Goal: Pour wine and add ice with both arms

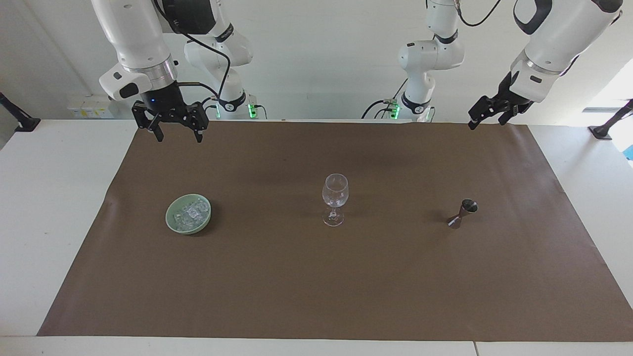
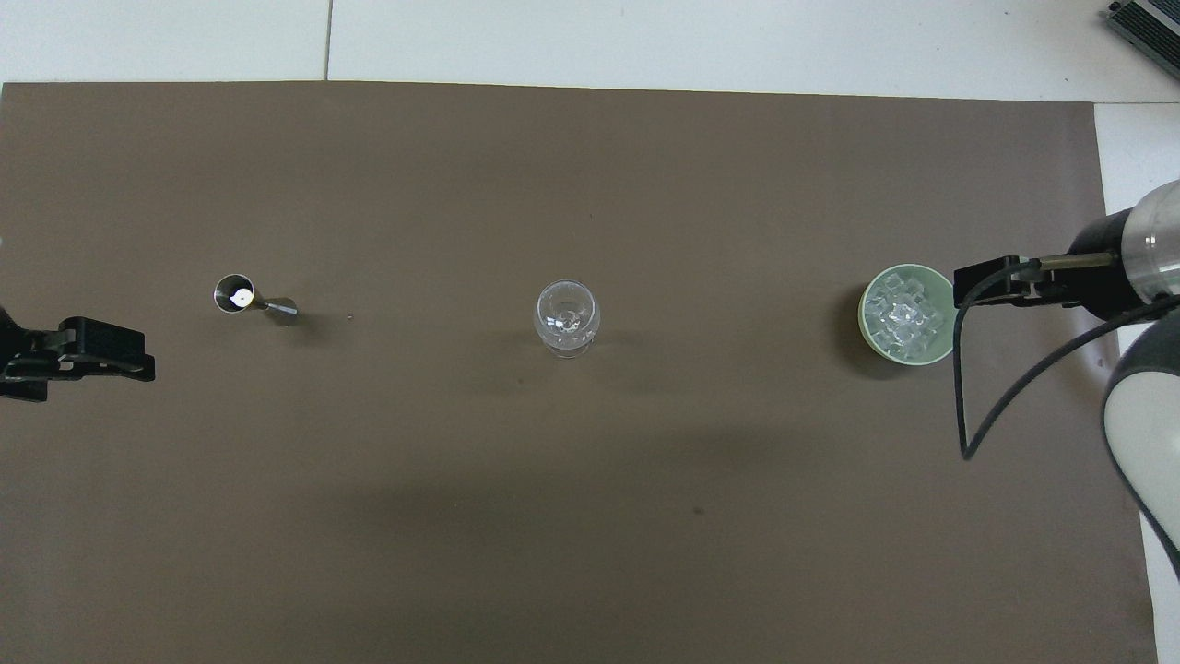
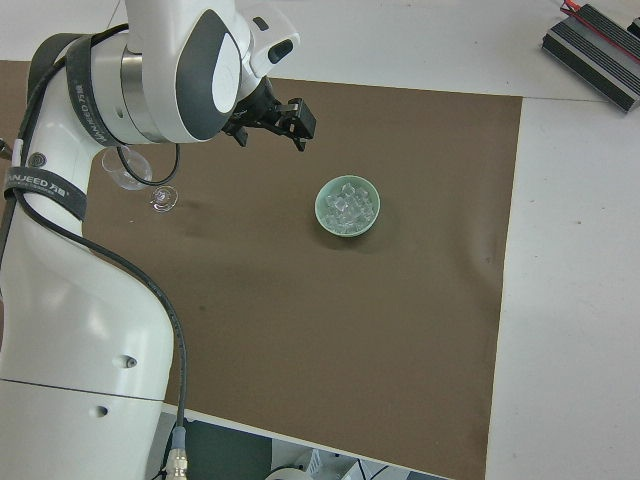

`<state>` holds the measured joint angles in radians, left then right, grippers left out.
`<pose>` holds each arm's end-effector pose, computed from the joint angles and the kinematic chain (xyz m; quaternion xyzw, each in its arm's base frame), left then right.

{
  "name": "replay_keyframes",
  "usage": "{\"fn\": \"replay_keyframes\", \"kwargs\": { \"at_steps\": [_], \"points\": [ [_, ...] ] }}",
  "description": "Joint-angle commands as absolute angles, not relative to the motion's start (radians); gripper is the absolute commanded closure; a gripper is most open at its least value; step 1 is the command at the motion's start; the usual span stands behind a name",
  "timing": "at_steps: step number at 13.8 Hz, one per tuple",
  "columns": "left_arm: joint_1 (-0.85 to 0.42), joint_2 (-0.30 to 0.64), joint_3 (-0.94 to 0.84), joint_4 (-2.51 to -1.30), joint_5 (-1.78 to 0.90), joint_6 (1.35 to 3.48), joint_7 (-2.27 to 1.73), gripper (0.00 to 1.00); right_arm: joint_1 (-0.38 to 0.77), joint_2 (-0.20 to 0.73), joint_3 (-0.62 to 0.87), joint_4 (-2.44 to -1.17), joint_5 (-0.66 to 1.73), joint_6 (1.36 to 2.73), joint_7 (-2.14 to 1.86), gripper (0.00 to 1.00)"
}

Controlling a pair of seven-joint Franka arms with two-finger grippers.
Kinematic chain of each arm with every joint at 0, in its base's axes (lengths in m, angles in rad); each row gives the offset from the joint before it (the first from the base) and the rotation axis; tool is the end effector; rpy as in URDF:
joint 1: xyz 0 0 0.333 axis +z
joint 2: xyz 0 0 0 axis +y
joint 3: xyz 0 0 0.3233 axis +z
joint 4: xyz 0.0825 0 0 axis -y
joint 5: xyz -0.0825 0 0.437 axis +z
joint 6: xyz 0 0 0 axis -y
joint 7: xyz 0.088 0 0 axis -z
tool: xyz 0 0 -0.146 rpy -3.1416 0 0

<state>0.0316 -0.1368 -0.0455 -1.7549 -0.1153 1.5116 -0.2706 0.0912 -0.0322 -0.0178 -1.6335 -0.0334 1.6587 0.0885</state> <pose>0.5498 -0.0263 0.5726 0.9889 0.1277 -0.0604 0.0464 0.6063 0.0398 0.5873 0.9994 -0.0066 0.0299 0.0140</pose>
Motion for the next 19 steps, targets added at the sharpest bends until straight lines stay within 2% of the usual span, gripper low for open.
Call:
{"fn": "replay_keyframes", "kwargs": {
  "at_steps": [1,7,13,19],
  "points": [
    [0.066,-0.100,-0.048,-1.733,-0.184,1.483,-0.441,0.00,0.092,-0.043,-0.020,-1.643,-0.028,1.651,0.094,0.00],
    [0.144,-0.046,-0.048,-1.755,-0.325,1.551,-0.851,0.00,0.092,-0.041,-0.020,-1.643,-0.028,1.651,0.094,0.00],
    [0.221,-0.037,-0.048,-1.870,-0.480,1.701,-1.106,0.00,0.092,-0.043,-0.020,-1.643,-0.028,1.651,0.094,0.00],
    [0.294,-0.038,-0.048,-2.026,-0.650,1.874,-1.187,0.00,0.092,-0.043,-0.020,-1.643,-0.028,1.651,0.094,0.00]
  ]
}}
